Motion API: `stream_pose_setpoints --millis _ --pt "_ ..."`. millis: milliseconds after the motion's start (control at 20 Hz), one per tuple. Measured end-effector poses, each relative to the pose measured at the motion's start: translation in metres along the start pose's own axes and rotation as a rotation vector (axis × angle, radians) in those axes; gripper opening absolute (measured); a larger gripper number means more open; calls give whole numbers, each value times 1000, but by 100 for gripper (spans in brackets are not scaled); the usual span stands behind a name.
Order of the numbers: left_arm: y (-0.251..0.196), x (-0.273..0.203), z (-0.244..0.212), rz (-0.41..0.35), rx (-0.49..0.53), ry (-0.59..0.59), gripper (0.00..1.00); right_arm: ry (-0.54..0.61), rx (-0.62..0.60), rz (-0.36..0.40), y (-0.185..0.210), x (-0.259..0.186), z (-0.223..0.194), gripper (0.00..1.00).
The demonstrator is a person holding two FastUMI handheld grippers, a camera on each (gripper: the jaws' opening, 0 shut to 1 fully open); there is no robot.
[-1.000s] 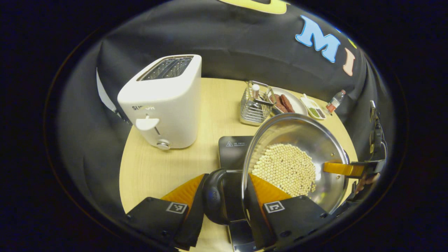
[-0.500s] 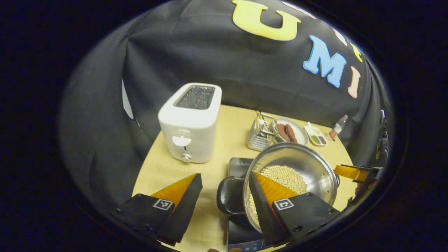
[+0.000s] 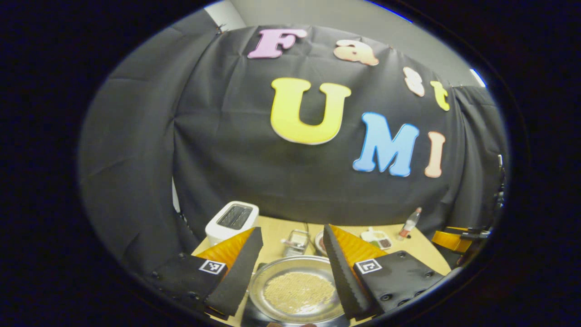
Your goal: First push the handle of the pot to place it horizontally, then grasp the pot with both hands and set it on the induction cooktop.
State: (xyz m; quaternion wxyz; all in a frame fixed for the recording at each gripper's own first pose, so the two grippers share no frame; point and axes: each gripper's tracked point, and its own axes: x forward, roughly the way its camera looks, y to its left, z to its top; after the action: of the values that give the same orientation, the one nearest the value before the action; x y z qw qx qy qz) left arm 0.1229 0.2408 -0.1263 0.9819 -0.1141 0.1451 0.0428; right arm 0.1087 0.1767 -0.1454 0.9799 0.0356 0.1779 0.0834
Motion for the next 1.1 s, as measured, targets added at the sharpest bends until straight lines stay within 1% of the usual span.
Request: stream_pose_setpoints --millis 50,100,150,200,250,300,350,400,500,550,600,650,700,750,850,950,1050,1100 --pt "-26 -9 13 -16 0 -32 93 -32 1 0 -11 -8 17 91" --pt "-51 -18 25 -26 4 -68 89 -73 -2 -13 -25 -16 35 98" --pt "-74 -29 39 -39 11 -104 89 -113 -6 -23 -39 -28 56 99" --pt "-99 -41 49 -55 20 -131 99 -145 -10 -33 -52 -38 73 99" --pt "-120 -47 57 -65 25 -153 99 -168 -10 -38 -64 -49 86 99" --pt "-143 -53 66 -75 24 -176 94 -186 -8 -35 -74 -58 98 99" --pt "-164 -57 72 -83 22 -189 96 -201 -8 -44 -85 -68 106 99" --pt "-186 -66 75 -93 27 -203 94 -217 -15 -50 -98 -76 115 99" --pt "-216 -80 80 -83 60 -225 99 -242 -42 -68 -119 -89 126 98" --pt "-226 -84 81 -77 70 -234 94 -248 -49 -67 -126 -92 128 98" --pt "-239 -87 81 -81 71 -244 96 -258 -48 -56 -131 -94 129 99" --pt "-245 -94 70 -91 64 -247 97 -262 -47 -50 -136 -99 131 99" --pt "-252 -95 67 -90 61 -247 96 -259 -46 -40 -140 -102 131 99" --pt "-255 -98 64 -84 63 -246 99 -254 -43 -30 -144 -104 130 99" --pt "-256 -100 58 -57 71 -246 99 -251 -36 -15 -145 -105 133 99" --pt "-260 -109 56 -55 63 -242 99 -238 -31 -24 -148 -107 130 99" --pt "-265 -115 54 -84 73 -242 99 -247 -21 -36 -147 -116 133 99" --pt "-264 -118 56 -92 87 -249 94 -255 -13 -48 -146 -120 134 99"
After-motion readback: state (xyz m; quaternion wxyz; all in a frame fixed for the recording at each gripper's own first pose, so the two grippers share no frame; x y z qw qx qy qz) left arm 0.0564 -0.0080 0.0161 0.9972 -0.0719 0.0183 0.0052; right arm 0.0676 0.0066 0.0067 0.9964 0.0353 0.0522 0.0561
